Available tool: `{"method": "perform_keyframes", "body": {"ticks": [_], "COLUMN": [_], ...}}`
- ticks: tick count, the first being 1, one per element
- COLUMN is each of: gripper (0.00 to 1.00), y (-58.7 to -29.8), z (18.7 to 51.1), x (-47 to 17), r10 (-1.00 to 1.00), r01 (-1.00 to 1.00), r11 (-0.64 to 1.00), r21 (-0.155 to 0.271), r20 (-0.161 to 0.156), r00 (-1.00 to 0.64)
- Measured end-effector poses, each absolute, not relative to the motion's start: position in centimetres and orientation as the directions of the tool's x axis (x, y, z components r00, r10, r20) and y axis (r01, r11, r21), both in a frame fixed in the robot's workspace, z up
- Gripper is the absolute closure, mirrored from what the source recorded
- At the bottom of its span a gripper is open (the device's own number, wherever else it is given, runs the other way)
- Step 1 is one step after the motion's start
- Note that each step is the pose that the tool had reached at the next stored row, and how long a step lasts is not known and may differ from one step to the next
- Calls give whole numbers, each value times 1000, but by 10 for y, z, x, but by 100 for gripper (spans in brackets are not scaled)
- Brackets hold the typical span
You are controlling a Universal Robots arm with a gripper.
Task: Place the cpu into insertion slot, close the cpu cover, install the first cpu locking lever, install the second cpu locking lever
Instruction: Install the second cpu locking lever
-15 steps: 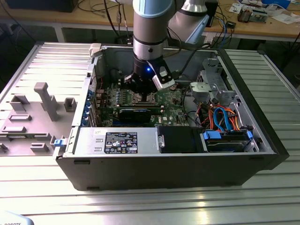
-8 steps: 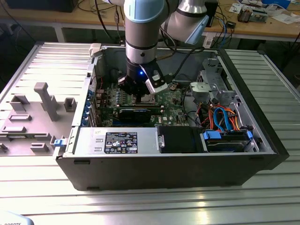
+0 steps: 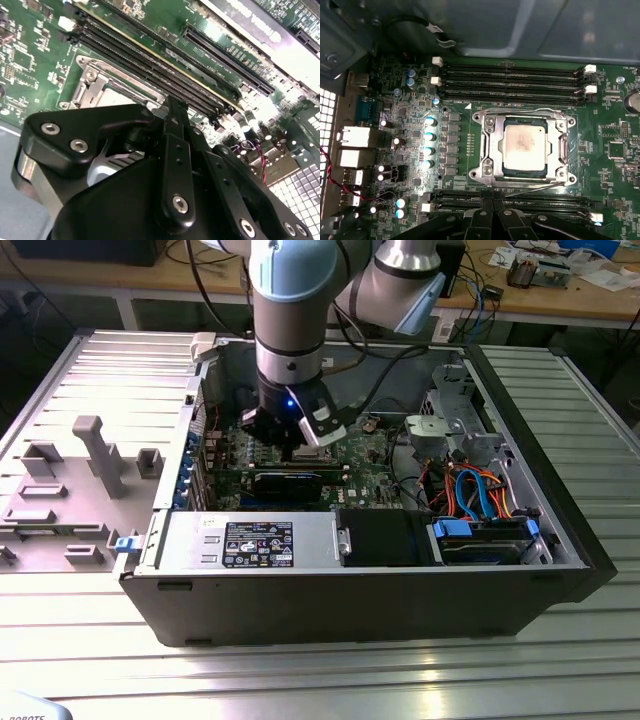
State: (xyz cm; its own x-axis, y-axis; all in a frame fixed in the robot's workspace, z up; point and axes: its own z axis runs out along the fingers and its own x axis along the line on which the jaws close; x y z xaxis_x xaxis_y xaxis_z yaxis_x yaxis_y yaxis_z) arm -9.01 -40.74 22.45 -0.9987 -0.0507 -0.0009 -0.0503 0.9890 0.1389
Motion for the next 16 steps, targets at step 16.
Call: {"method": "perform_keyframes", "body": {"ticks": [16], "gripper": [89], "y": [-408], "z": [223], "x": [-90], "r10": [-51], "r01": [-50], "r11": [988], "r21": [144], "r20": [0], "r00": [-999]}}
